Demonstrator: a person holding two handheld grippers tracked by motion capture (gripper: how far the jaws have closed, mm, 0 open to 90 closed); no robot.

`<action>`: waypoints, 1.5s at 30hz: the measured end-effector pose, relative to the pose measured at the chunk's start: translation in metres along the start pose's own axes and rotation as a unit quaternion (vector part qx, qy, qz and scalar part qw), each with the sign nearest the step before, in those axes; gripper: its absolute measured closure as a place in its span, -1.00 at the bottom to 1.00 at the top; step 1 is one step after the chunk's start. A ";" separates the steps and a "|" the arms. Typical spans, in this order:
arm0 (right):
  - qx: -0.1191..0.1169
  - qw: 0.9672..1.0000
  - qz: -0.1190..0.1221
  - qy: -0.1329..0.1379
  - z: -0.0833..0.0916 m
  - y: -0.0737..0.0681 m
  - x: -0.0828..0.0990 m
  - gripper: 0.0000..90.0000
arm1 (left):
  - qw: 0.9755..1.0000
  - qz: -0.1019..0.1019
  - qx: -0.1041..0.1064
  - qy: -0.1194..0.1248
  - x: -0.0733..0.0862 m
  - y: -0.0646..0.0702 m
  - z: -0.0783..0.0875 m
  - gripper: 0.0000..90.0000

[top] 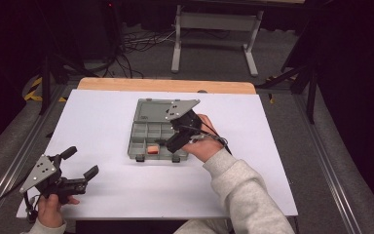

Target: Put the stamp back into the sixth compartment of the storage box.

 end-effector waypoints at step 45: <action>0.151 0.971 -0.125 0.137 0.133 -0.041 0.136 -0.99 | 1.000 -0.005 -0.015 0.004 0.001 0.001 -0.002 -0.99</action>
Point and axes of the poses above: each handheld gripper's, and its own axes: z roughly backward along the jaws, x roughly out of its underside, y roughly to its right, the point moved 2 cm from there along -z, roughly forward along the jaws, and after that the axes turned 4 degrees about z, right-handed, at the moved point
